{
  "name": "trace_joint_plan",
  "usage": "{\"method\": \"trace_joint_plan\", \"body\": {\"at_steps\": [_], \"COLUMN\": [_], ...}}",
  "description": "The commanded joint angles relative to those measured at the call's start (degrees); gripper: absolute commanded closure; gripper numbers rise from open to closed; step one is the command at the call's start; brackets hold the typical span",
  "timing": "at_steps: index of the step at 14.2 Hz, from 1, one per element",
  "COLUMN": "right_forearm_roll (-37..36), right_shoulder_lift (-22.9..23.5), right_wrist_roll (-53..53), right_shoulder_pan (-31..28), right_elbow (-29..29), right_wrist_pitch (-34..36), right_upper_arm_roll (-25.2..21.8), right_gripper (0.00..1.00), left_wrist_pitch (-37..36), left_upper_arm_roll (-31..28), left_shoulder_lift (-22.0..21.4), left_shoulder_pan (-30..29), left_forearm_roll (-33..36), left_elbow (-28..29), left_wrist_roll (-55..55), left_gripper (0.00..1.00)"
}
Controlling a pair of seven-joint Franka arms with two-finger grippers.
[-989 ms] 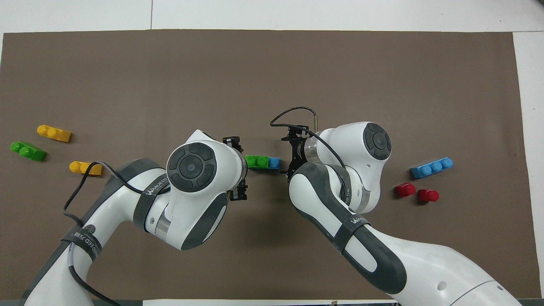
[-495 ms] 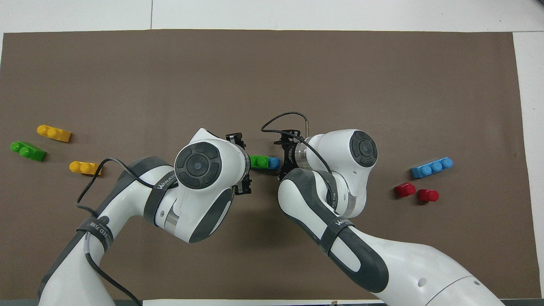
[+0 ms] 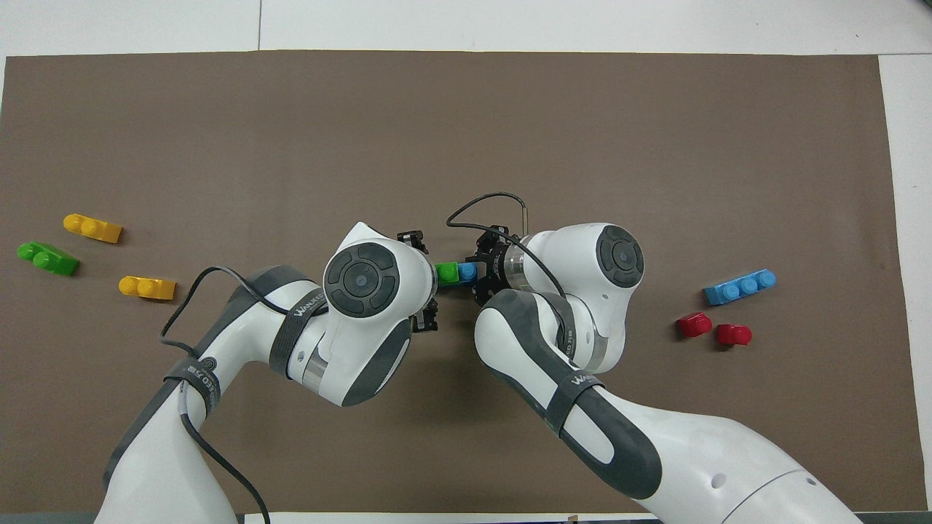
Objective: Remove green block with left arm and hold with right
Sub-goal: 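Grip the green brick with the left gripper while the right gripper grips blue, then pull the green brick away from the blue brick with both grippers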
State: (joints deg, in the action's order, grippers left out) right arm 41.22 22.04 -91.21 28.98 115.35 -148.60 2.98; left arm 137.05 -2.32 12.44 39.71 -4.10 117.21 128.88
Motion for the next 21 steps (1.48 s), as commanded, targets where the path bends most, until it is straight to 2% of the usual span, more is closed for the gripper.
{"method": "trace_joint_plan", "body": {"at_steps": [1,6,7,8,9,10,11,19,21], "right_forearm_roll": [1.23,1.23,1.23,1.23,1.23,1.23,1.23,1.23,1.23], "right_shoulder_lift": [0.64,0.64,0.64,0.64,0.64,0.55,0.55,0.55,0.55], "right_wrist_roll": [2.79,2.79,2.88,2.88,2.88,2.97,2.97,4.20,4.46], "right_shoulder_pan": [0.11,0.03,0.03,0.03,0.03,0.03,0.03,-0.15,-0.15], "right_elbow": [-0.65,-0.65,-0.57,-0.57,-0.48,-0.48,-0.57,-0.83,-0.83], "right_wrist_pitch": [-0.47,-0.47,-0.47,-0.38,-0.38,-0.29,-0.20,-0.20,-0.20], "right_upper_arm_roll": [-0.08,-0.08,-0.08,-0.08,-0.08,-0.08,-0.08,-0.16,-0.08], "right_gripper": [1.00,1.00,1.00,1.00,1.00,1.00,1.00,1.00,1.00], "left_wrist_pitch": [0.59,1.12,1.12,1.12,1.12,1.21,1.29,2.00,0.08], "left_upper_arm_roll": [-1.02,-1.02,-1.02,-1.02,-1.11,-1.11,-1.11,-1.02,-1.02], "left_shoulder_lift": [0.65,1.27,1.27,1.36,1.27,1.27,1.27,0.13,-2.76], "left_shoulder_pan": [1.24,1.33,1.33,1.59,2.38,2.47,2.39,0.81,-0.16], "left_forearm_roll": [-0.29,-0.29,-0.12,-0.11,-0.03,0.06,0.06,-0.03,-0.03], "left_elbow": [-0.76,-0.76,-0.76,-0.76,-0.76,-0.67,-0.58,-0.93,-0.94], "left_wrist_roll": [0.85,0.85,0.85,0.94,1.11,1.11,0.85,1.20,0.94], "left_gripper": [0.00,0.00,0.06,0.27,0.54,0.89,1.00,1.00,1.00]}}
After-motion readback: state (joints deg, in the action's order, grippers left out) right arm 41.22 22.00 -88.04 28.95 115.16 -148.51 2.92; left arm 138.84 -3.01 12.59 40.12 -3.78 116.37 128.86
